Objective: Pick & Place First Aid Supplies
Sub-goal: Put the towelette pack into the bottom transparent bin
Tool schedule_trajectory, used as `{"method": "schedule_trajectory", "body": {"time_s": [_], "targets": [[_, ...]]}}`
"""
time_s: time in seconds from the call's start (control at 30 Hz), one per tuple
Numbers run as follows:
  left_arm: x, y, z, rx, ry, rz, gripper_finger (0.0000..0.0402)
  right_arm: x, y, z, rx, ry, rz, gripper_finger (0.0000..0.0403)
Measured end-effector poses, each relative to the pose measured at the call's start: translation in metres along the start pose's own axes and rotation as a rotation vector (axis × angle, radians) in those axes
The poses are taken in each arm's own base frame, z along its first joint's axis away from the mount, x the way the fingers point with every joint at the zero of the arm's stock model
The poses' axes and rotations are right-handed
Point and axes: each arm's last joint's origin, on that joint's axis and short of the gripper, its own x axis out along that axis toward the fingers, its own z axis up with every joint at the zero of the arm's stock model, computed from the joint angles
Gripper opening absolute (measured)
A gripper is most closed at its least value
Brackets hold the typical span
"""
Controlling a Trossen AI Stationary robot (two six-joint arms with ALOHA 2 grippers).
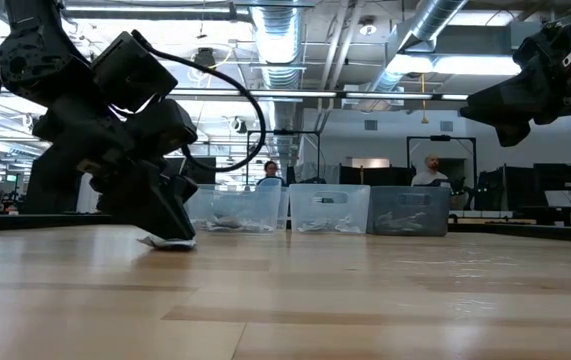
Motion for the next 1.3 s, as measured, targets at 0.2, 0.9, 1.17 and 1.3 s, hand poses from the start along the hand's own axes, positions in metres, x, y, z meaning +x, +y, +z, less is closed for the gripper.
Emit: {"method": "schedule_trajectory", "body": {"time_s": [0.2,0.9,1.17,1.3], "targets": [[0.0,0.0,0.0,0.027,-0.002,0.0,0.0016,0.0,0.0,0.0,0.0,0.0,0.0,0.0124],[-0.01,-0.001,0.007,0.039,-0.039,0.03,0.0006,0.0,0.0,0.0,0.0,0.0,0.0,0.0124],[-0.039,-0.001,0.034,0.138,-0.196,0.137,0.0008,0.0,0.0,0.0,0.0,0.0,0.0,0.0124],[-0.049,0.0,0.042,0.144,-0.251,0.185,0.0007,0.0,0.0,0.0,0.0,0.0,0.0,0.0124]]}}
